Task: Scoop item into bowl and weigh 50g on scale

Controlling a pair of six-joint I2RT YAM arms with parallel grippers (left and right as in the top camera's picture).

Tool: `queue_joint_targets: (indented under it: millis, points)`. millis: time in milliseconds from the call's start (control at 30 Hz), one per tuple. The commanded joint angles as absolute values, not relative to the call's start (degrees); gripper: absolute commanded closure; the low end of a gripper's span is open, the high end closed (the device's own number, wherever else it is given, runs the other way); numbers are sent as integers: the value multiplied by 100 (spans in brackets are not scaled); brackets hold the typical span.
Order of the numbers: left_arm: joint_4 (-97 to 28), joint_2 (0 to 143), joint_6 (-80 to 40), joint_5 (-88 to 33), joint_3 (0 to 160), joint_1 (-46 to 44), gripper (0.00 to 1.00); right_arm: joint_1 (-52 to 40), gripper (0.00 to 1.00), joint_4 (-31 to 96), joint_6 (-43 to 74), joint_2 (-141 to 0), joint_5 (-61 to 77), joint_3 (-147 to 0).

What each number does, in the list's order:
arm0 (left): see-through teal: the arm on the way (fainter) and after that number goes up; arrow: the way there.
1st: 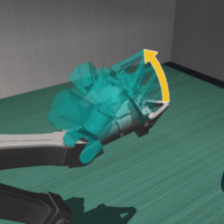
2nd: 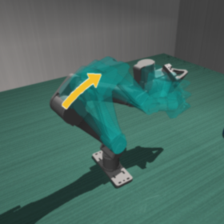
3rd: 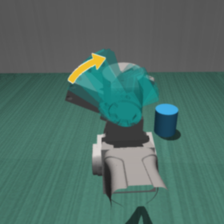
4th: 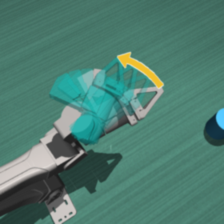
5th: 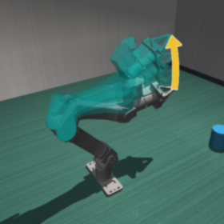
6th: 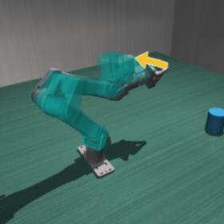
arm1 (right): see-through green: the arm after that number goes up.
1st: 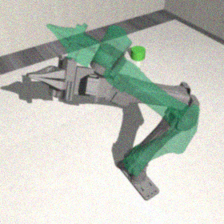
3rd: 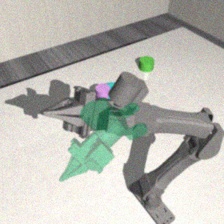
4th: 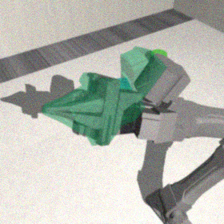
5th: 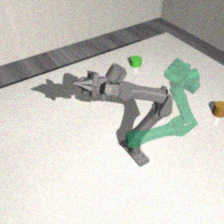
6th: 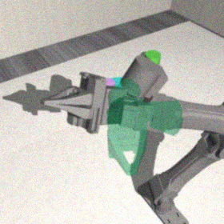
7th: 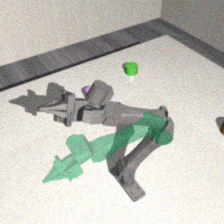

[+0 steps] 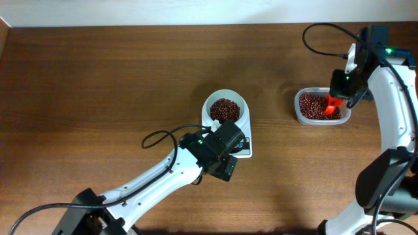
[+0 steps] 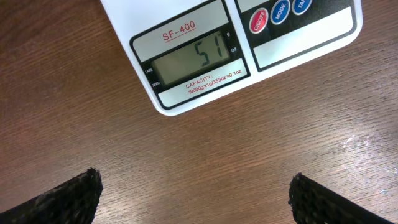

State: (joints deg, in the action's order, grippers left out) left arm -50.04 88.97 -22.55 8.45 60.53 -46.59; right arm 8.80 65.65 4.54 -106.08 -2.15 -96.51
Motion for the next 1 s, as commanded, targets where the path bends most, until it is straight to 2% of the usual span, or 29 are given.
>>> queue_joint_targets:
  millis: [0, 100, 233, 300, 400, 500, 567, 600, 667, 967]
  points:
    - [-5000, 8930, -2287, 904, 6010, -4657, 1, 854, 88, 6287, 499, -10630, 329, -9703]
    - [-5000, 8930, -2287, 904, 6010, -4657, 1, 854, 88, 6193, 497, -10630, 777, -9703]
    - [-5000, 8930, -2287, 904, 6010, -4657, 1, 854, 62, 6193, 497, -10634, 779, -9703]
    - [-5000, 8930, -2287, 904, 6010, -4657, 1, 854, 55, 6191, 497, -10634, 781, -9703]
    - [-5000, 8930, -2287, 904, 6010, -4657, 1, 755, 39, 6182, 497, -10634, 862, -9703]
    - [-5000, 8930, -2287, 904, 6010, -4657, 1, 550, 30, 6106, 495, -10634, 860, -9703]
    - [-5000, 8930, -2287, 906, 6010, -4657, 1, 421, 27, 6031, 495, -10634, 860, -9703]
    - [-5000, 8930, -2287, 906, 6010, -4657, 1, 329, 21, 5996, 495, -10634, 860, -9703]
    - [-5000, 8930, -2287, 906, 6010, -4657, 1, 215, 1, 5964, 497, -10634, 858, -9703]
    - [-5000, 8930, -2287, 904, 6010, -4657, 1, 152, 1, 5804, 497, -10634, 843, -9703]
